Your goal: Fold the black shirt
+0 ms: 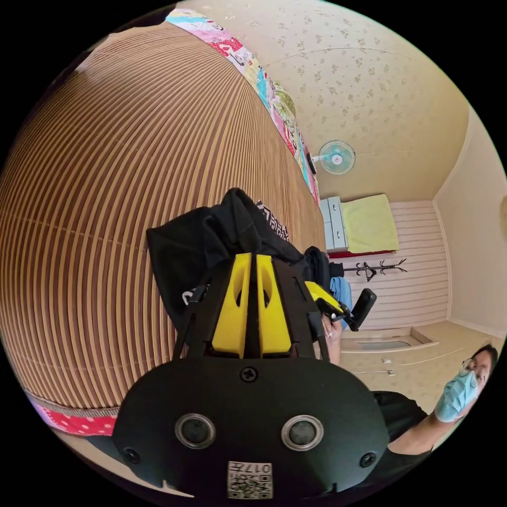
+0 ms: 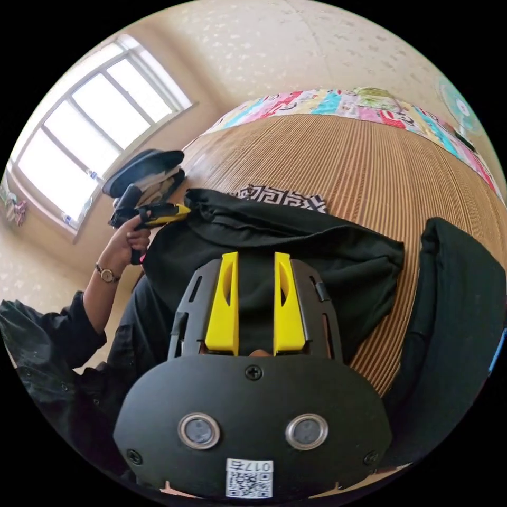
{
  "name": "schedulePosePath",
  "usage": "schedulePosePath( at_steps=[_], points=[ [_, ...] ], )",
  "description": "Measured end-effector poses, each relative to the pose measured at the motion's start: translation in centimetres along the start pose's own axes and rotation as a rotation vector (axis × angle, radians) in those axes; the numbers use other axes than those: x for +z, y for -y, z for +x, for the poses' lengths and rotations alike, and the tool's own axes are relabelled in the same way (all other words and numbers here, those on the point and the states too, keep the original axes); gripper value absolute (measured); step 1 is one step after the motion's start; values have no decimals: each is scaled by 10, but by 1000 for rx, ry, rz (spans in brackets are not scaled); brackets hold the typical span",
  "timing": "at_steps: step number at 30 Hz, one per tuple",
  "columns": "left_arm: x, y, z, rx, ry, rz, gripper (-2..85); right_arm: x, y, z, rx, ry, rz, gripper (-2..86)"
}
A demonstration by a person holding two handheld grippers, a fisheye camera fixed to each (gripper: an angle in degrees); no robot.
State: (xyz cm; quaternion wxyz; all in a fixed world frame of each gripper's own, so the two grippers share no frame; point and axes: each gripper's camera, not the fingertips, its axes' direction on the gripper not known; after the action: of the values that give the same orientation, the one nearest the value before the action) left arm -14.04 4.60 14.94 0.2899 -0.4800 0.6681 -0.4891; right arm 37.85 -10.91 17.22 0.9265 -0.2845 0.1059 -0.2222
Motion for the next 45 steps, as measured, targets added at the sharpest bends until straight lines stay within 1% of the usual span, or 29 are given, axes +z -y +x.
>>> schedulePosePath(
  at_steps=[3,5,6,8,10,12,15,18,21,23,26,27,28,29,30,32,34,37,39,42,44,45],
  points=[
    [-3,-2,6,21,18,7,5,21,13,-4,1,-31,-58,107],
    [-6,-3,8,33,26,10,3,30,20,6,66,1,-80,106],
    [-7,-4,8,35,19,13,3,34,23,16,116,66,-82,109],
    [-11,-6,6,38,-12,32,6,34,24,33,190,212,-31,113],
    [-19,-10,2,50,-79,81,16,33,22,60,286,414,77,118],
    [-26,-14,1,76,-109,125,32,33,20,80,356,470,156,120],
    [-39,-24,-1,112,-139,213,63,35,17,106,461,477,256,123],
    [-48,-34,-4,149,-155,261,78,43,15,127,577,442,289,126],
    [-50,-37,-5,226,-155,215,88,52,18,137,615,406,249,124],
    [-49,-39,0,308,-146,144,86,46,19,131,580,386,242,124],
    [-41,-47,18,466,2,2,78,26,19,105,464,248,256,125],
    [-34,-51,28,545,59,-75,68,22,19,95,419,190,249,125],
    [-25,-55,36,621,76,-165,38,19,19,88,389,147,233,125],
    [-20,-56,39,653,64,-216,24,18,18,86,379,134,225,125],
    [-9,-58,44,693,33,-308,10,16,17,81,363,122,218,125],
    [5,-56,49,700,35,-384,0,11,12,74,347,125,226,125],
    [25,-50,53,676,149,-457,1,0,3,65,345,133,258,124],
    [46,-41,59,659,265,-527,25,-14,-12,58,360,148,277,123],
    [55,-36,63,668,235,-578,31,-21,-22,55,371,143,267,123],
    [56,-19,62,618,218,-525,32,-34,-39,51,381,103,260,122],
    [49,-9,61,580,239,-425,35,-41,-49,49,391,59,254,121],
    [41,-1,56,529,225,-337,40,-44,-56,48,396,23,246,121]
  ],
)
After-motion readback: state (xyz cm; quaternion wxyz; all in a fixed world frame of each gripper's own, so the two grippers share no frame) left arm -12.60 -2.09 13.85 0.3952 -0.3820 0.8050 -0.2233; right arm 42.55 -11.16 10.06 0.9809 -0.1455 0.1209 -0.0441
